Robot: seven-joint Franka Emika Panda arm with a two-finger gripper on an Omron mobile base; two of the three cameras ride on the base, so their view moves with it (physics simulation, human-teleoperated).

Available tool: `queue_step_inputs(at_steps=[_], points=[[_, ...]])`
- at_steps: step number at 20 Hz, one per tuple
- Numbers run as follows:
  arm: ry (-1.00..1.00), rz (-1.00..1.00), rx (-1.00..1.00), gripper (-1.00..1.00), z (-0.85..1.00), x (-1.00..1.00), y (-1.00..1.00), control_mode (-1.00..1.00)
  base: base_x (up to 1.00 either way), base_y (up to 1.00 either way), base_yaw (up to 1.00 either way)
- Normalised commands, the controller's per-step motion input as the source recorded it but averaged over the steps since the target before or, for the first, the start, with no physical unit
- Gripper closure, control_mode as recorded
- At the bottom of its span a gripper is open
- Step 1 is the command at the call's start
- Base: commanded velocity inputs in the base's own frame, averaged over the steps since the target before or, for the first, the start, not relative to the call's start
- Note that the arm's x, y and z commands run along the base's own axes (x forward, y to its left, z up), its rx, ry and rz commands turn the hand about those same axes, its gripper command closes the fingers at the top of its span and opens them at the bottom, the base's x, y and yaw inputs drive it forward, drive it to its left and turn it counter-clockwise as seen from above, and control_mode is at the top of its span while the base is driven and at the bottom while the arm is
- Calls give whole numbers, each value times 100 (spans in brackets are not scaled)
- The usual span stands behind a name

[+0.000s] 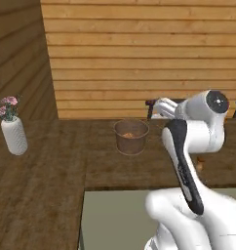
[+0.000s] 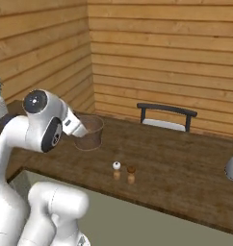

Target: Open the cabinet, pick up the bread from the cabinet and place it in the basket. Then move the basket to the dining counter.

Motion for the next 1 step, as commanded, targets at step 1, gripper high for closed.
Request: queue_step_inputs(at_steps=[1], points=[[-23,33,-3,-100,99,-100,-28,-100,0,0,0]])
